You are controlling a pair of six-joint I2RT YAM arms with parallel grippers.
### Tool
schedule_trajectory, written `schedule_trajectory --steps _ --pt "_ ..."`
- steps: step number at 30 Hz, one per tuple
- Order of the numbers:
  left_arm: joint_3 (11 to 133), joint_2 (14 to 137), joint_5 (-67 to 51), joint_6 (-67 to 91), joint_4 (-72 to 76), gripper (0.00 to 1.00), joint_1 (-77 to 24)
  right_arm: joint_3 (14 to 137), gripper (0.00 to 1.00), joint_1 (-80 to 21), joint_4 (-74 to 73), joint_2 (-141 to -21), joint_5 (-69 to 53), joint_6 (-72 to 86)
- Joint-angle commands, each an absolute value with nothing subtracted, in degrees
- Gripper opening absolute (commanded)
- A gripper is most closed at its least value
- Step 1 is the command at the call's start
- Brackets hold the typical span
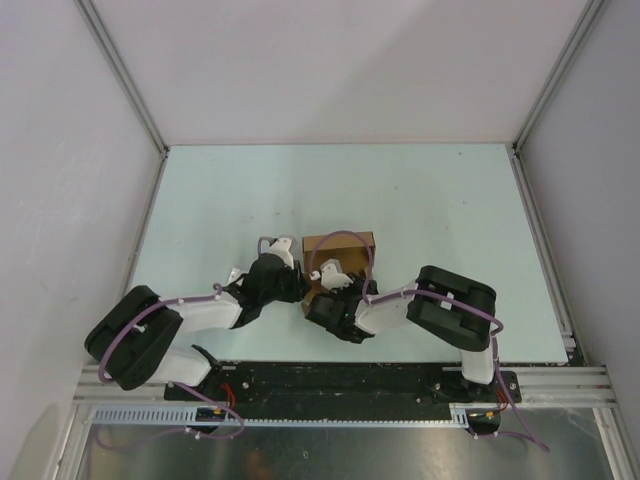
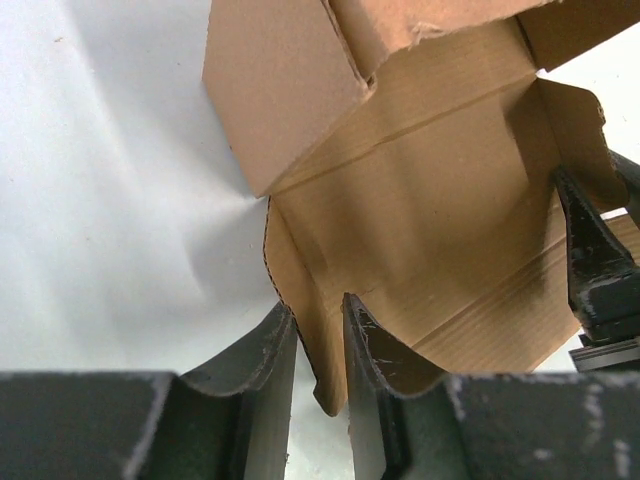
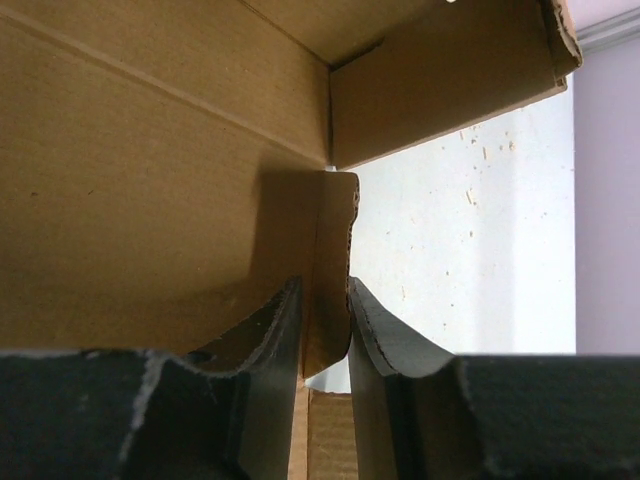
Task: Fold the paper box
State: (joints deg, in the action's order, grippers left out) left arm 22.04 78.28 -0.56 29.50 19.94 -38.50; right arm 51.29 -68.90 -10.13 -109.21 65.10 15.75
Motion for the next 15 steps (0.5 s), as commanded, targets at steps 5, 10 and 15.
schedule_trajectory --steps 5,10,15 --pt "21.6 76.1 1.5 29.5 20.5 0.29 -38.8 53.3 0.3 -69.6 -12.3 -111.1 65.6 19.8" --pt "21.8 75.6 1.6 29.2 19.9 0.3 -38.8 53.3 0.3 -69.3 -10.8 -109.5 62.3 19.7" --pt "22.8 72.8 3.2 28.3 15.9 0.31 -38.8 53.3 0.31 -69.2 -8.7 -105.7 56.1 20.9"
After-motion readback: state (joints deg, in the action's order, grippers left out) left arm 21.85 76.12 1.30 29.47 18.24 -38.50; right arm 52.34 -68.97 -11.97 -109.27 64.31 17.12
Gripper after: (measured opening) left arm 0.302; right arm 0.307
